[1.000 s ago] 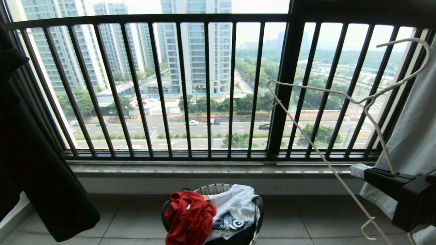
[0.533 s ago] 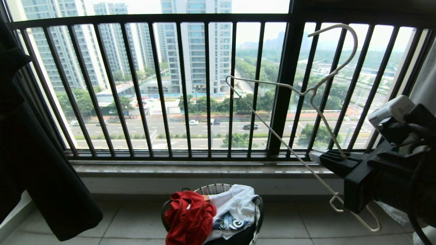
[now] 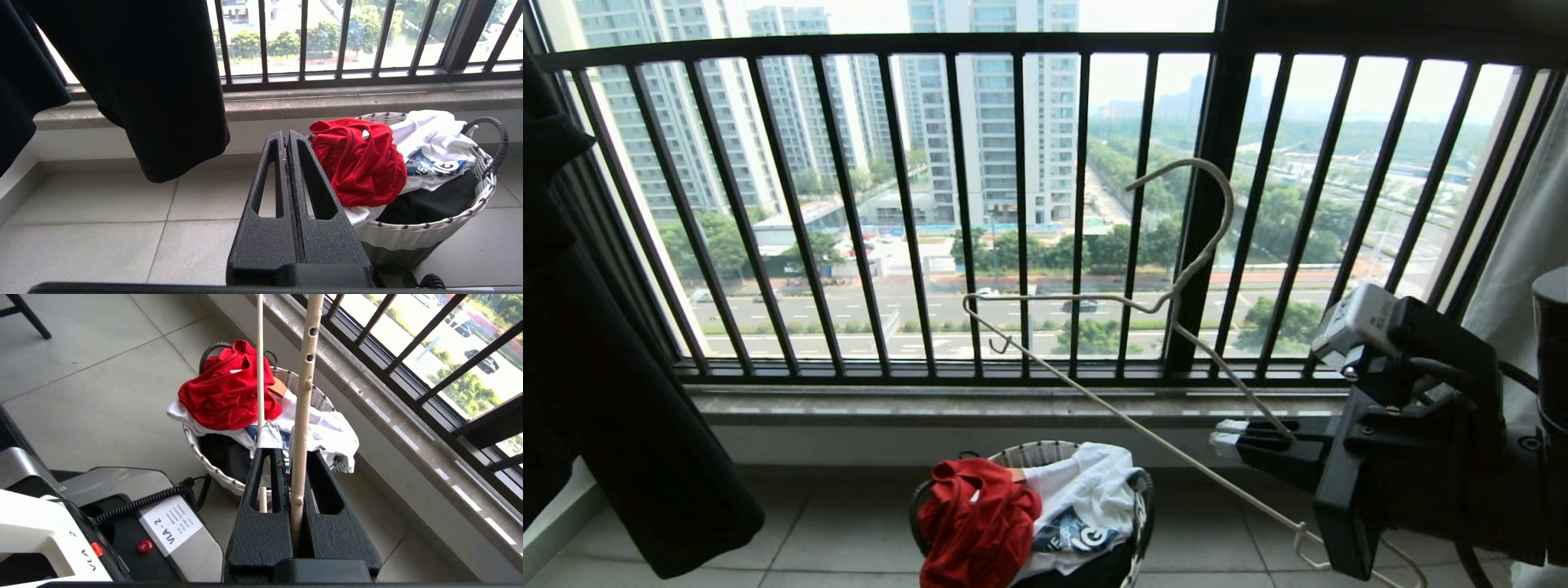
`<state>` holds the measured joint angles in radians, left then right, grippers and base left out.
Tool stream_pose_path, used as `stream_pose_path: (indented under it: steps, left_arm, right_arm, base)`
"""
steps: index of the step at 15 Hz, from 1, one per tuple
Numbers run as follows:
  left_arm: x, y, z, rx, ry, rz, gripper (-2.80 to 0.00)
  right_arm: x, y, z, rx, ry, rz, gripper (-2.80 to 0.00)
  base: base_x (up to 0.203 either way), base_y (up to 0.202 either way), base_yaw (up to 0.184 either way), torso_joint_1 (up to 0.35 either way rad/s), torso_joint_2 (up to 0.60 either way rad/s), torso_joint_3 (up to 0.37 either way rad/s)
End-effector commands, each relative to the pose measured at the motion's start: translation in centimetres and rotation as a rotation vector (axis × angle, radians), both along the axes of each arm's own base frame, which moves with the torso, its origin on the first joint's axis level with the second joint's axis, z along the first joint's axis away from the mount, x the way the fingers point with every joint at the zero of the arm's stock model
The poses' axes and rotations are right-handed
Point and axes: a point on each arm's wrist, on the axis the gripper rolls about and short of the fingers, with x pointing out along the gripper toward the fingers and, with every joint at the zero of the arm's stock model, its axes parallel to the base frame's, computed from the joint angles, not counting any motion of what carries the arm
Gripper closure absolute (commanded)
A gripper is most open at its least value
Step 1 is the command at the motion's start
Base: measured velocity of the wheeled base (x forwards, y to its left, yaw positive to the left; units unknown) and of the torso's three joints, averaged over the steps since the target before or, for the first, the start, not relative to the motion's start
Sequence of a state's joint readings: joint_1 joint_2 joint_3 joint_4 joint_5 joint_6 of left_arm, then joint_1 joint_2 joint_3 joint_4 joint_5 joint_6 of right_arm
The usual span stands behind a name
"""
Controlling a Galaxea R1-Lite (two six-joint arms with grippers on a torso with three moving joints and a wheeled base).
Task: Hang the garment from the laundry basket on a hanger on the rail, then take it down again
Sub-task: Pick up clothes from the basket
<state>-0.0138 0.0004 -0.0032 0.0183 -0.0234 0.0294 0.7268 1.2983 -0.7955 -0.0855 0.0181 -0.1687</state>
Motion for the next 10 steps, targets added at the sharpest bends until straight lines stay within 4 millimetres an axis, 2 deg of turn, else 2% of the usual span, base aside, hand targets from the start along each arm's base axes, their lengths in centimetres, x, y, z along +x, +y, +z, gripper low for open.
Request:
stream_pose_path:
  steps: [1, 4, 10]
  left_arm:
    - [0.0, 0.0, 0.0, 0.001, 0.000, 0.000, 0.00]
    - [0.0, 0.0, 0.0, 0.001, 0.001, 0.000, 0.00]
    - [0.0, 0.0, 0.0, 0.001, 0.001, 0.000, 0.00]
  right_arm:
    - [0.1, 0.1, -0.4, -0.007, 0.012, 0.003, 0.00]
    - [0.1, 0.1, -0.4, -0.008, 0.010, 0.002, 0.00]
    - [-0.5, -0.4, 0.6, 0.034, -0.028, 0.001, 0.00]
  base:
    - [0.000, 0.000, 0.000, 0.000, 0.00, 0.000]
    - [0.000, 0.000, 0.000, 0.001, 0.00, -0.028]
    - [0.000, 0.000, 0.000, 0.002, 0.00, -0.177]
